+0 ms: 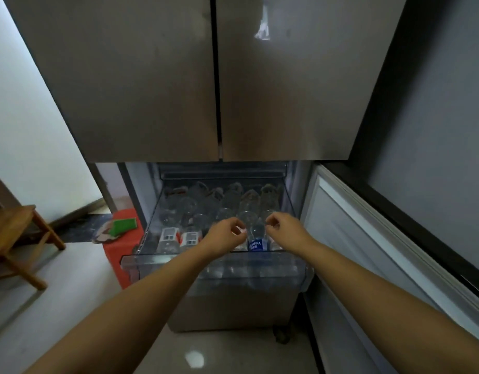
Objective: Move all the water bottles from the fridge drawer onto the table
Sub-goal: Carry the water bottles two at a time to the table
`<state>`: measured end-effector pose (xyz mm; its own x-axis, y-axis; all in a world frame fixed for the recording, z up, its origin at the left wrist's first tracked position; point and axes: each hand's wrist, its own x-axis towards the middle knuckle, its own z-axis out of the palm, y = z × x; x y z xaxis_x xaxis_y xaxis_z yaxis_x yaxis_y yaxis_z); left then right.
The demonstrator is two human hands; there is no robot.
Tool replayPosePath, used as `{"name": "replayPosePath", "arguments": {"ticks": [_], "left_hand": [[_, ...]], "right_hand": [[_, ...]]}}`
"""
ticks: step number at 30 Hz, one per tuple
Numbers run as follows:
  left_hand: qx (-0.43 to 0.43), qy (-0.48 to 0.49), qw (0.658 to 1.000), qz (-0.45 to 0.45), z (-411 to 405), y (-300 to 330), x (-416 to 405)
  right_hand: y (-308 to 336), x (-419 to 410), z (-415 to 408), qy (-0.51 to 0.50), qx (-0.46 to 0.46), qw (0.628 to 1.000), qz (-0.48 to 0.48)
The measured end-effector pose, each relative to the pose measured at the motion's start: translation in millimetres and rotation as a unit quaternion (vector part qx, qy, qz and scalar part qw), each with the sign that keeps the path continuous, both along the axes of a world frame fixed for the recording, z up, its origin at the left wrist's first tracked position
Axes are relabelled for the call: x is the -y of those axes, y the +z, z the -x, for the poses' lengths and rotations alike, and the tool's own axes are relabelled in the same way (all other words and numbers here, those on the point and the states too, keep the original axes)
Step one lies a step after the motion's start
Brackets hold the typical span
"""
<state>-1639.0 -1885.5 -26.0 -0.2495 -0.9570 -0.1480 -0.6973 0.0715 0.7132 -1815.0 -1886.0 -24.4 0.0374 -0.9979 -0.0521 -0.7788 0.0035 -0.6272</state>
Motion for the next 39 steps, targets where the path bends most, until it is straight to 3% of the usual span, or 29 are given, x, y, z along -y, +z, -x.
{"name": "replayPosePath", "arguments": {"ticks": [5, 9, 12, 15, 21, 26, 33, 37, 39], "left_hand": [[0.031, 0.022, 0.999, -0.025, 13.9, -17.0, 56.2], [0.025, 0.076, 0.991, -0.105, 30.8, -38.0, 108.0], [-0.050, 0.137, 0.971, -0.192, 43.6, -57.5, 135.7], [-0.112, 0.222, 0.944, -0.218, 63.1, -70.1, 145.4], [-0.037, 0.328, 0.924, -0.194, 85.5, -75.7, 144.2], [0.007, 0.262, 0.940, -0.217, 76.6, -72.3, 144.2], [0.062, 0.130, 0.952, -0.269, 51.8, -68.0, 123.8], [0.049, 0.077, 0.945, -0.315, 32.7, -64.2, 88.6], [0.041, 0.031, 0.934, -0.354, 23.9, -67.3, 77.2]], "right_hand": [[-14.9, 47.9, 10.9, -0.027, -0.018, 0.998, -0.056], [-28.3, 88.2, 12.1, -0.068, 0.019, 0.992, -0.101], [-38.4, 114.9, 10.4, -0.104, 0.054, 0.984, -0.137], [-46.9, 129.9, 5.9, -0.137, 0.054, 0.972, -0.181], [-65.5, 146.5, -2.0, -0.192, 0.032, 0.959, -0.204], [-56.5, 148.4, -4.6, -0.165, -0.032, 0.957, -0.235], [-46.5, 113.6, 6.1, -0.119, -0.026, 0.949, -0.292], [-48.8, 83.8, 17.1, -0.082, -0.007, 0.935, -0.344], [-54.4, 70.4, 19.6, -0.027, -0.054, 0.934, -0.352]]}}
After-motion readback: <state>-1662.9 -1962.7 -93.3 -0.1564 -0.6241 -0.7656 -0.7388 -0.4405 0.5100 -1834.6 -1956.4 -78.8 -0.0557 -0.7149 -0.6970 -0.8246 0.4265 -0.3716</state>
